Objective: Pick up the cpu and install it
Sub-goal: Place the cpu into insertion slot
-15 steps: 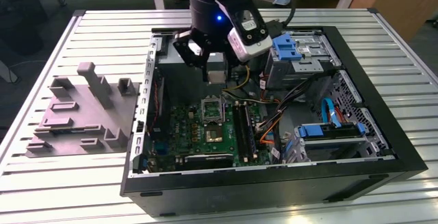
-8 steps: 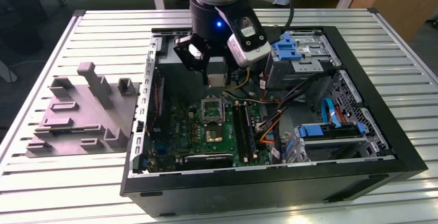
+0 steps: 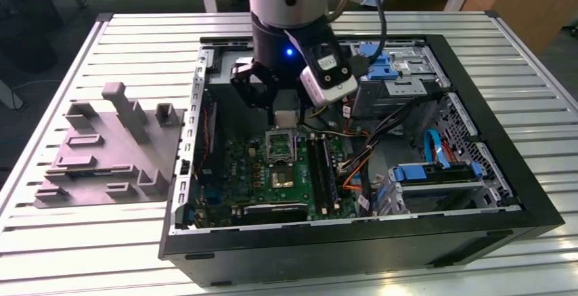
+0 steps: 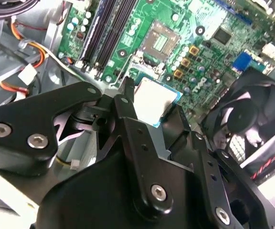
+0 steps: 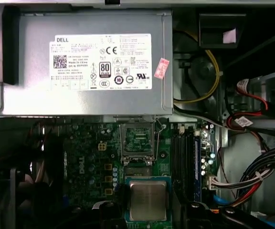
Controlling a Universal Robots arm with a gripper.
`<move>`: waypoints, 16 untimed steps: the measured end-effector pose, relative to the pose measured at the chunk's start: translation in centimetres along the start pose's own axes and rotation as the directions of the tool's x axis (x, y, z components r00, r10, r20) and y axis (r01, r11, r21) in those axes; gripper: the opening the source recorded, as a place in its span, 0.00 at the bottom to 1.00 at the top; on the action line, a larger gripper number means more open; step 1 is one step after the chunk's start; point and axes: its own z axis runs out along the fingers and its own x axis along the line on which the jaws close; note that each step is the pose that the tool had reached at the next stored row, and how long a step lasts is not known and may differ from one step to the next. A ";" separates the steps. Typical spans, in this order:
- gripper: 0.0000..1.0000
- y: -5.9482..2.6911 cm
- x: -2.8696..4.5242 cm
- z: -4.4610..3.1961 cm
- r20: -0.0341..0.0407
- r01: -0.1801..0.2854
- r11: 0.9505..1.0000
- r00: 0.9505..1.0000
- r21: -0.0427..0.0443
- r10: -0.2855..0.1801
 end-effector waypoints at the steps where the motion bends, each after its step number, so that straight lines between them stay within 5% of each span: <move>1: 0.47 -0.11 0.00 0.19 0.000 0.002 1.000 1.000 0.000 -0.002; 16: 0.47 -0.75 0.02 2.89 -0.001 0.026 1.000 1.000 0.000 -0.026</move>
